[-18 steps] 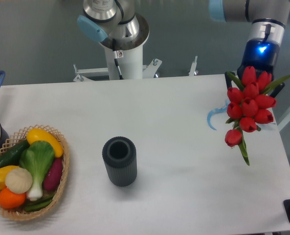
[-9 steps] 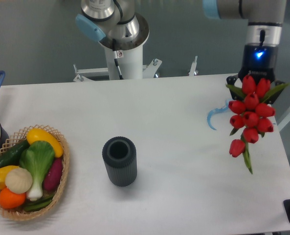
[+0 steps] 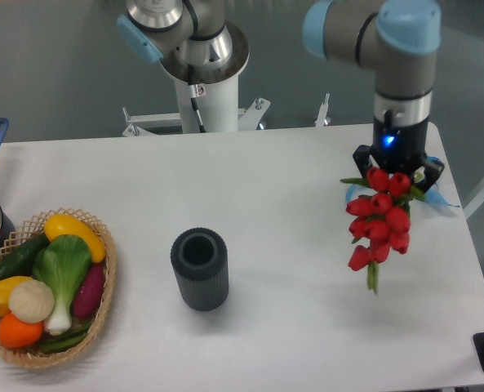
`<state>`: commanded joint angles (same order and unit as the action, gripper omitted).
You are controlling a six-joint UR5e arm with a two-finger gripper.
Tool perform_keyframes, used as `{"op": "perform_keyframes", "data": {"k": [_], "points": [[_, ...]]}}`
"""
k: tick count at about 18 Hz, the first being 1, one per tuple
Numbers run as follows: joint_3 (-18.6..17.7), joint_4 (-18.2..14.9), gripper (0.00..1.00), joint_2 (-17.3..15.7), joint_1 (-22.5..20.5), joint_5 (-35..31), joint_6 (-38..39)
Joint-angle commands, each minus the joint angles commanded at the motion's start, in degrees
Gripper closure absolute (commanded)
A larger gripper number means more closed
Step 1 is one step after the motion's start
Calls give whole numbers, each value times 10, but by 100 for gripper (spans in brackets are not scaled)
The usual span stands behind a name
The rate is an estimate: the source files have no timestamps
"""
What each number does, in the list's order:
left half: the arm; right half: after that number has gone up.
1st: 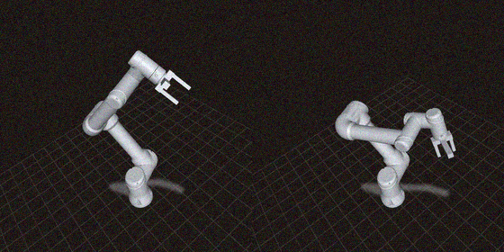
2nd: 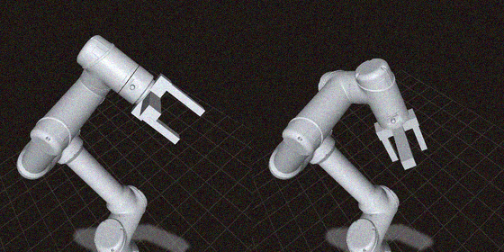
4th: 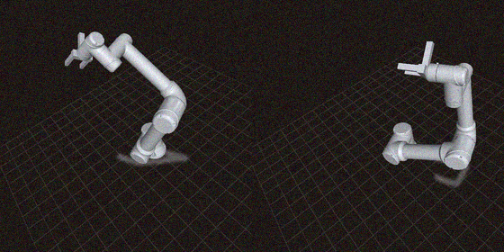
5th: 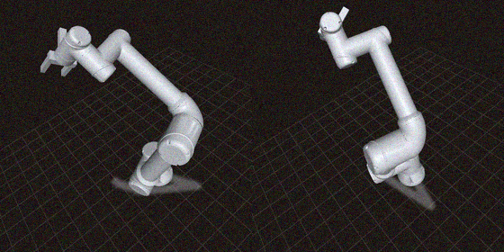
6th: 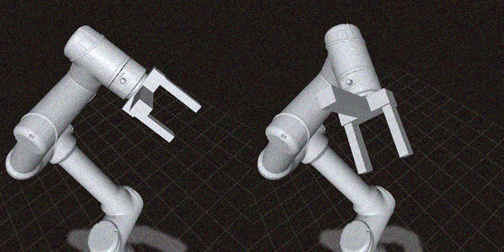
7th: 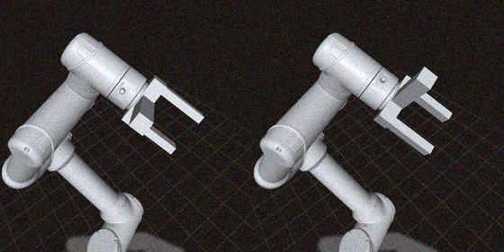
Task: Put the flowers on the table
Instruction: 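Move the tulips toward the table beside the grey cylinder and lower, then lay the tulips flat on the table and open the gripper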
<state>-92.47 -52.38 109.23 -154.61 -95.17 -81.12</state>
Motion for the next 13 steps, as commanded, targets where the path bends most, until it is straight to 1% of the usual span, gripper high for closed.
{"op": "perform_keyframes", "data": {"k": [2, 5, 7, 10, 13], "points": [[20, 3, 60, 32, 20, -10, 3], [38, 9, 60, 77, 40, -12, 7], [47, 11, 60, 110, 49, -27, 7], [55, 16, 60, 132, 59, -39, 7], [52, 20, 59, 146, 61, -39, 8]]}}
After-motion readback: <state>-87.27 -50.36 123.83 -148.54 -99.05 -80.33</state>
